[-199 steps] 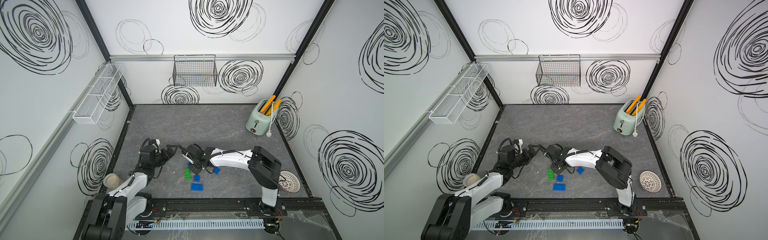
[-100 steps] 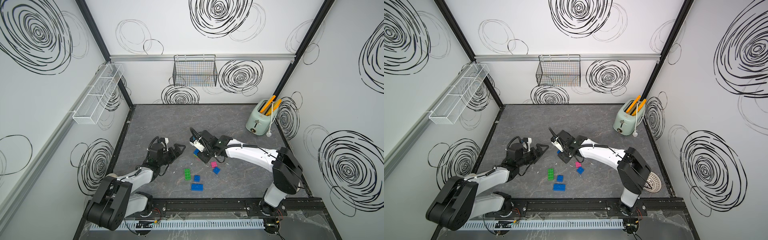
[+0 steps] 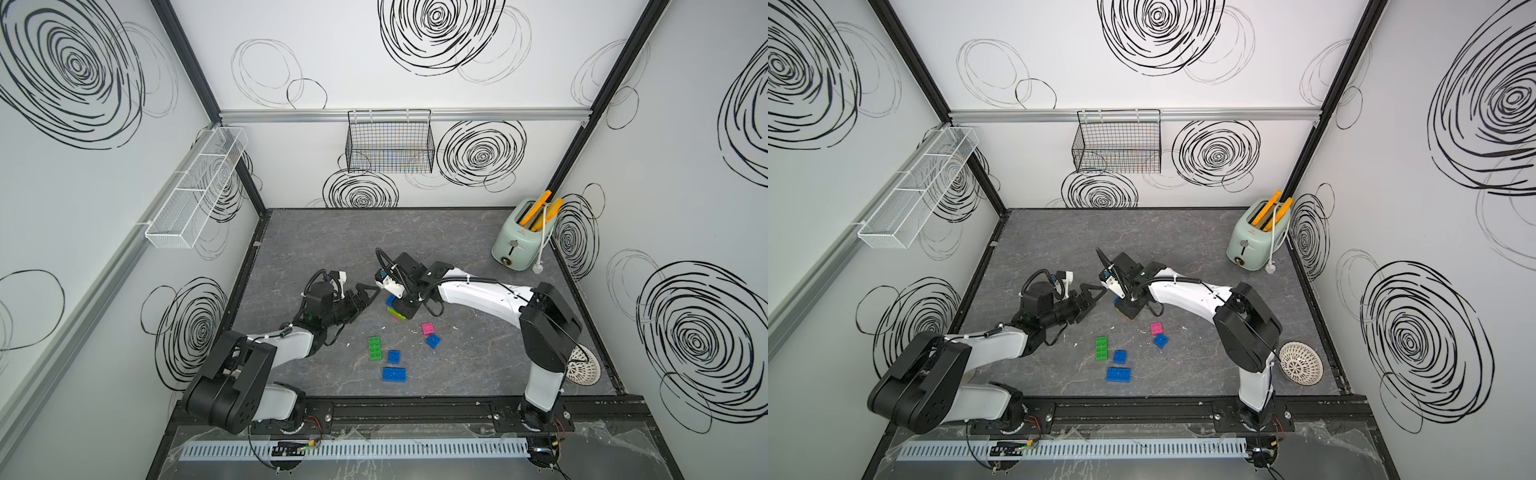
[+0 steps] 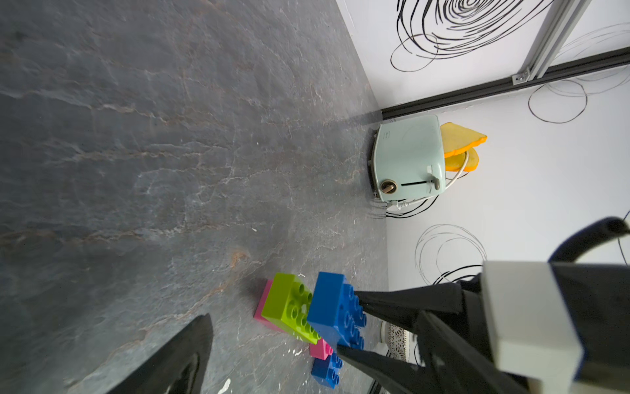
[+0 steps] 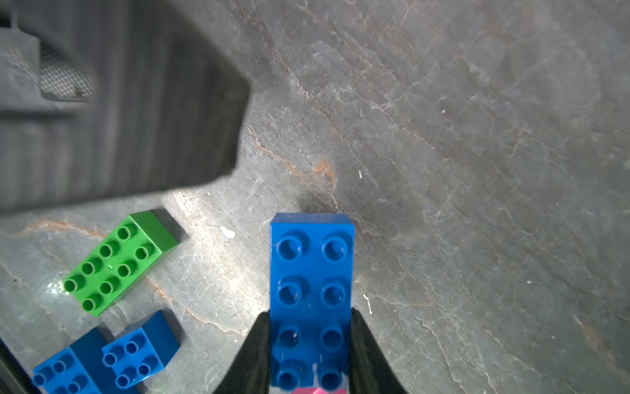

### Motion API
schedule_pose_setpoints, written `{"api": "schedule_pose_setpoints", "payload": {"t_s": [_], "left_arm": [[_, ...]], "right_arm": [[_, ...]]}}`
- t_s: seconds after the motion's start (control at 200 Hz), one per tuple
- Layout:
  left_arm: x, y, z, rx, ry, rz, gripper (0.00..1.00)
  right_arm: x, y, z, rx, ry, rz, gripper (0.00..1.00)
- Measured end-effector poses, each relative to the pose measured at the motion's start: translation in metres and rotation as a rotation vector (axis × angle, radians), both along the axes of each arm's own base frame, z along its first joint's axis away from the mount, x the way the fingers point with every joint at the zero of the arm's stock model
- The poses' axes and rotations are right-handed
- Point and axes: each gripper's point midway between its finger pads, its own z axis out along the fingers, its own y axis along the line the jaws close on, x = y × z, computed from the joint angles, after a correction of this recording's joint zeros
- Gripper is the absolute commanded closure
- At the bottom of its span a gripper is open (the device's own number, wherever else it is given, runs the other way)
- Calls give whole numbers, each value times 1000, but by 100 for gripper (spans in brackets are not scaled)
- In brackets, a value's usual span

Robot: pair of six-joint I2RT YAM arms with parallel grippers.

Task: Assemble a heart with lego
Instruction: Assemble the lego brick with the lego brick.

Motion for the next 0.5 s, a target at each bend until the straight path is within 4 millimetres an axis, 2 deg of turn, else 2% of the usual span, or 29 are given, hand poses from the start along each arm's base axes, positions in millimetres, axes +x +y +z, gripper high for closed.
{"api": "schedule_pose_setpoints", "payload": {"t_s": [0.165, 0.37, 0.5], "left_arm": [[-3, -9, -4, -27, 19, -28, 0], [-5, -22, -9, -79, 44, -65, 2], [-9, -28, -9, -98, 48, -86, 2]], "right_arm": [[-2, 0, -3, -9, 13, 10, 76], [0, 4, 2, 2, 9, 18, 76], [1, 5, -2, -6, 12, 25, 76]]}}
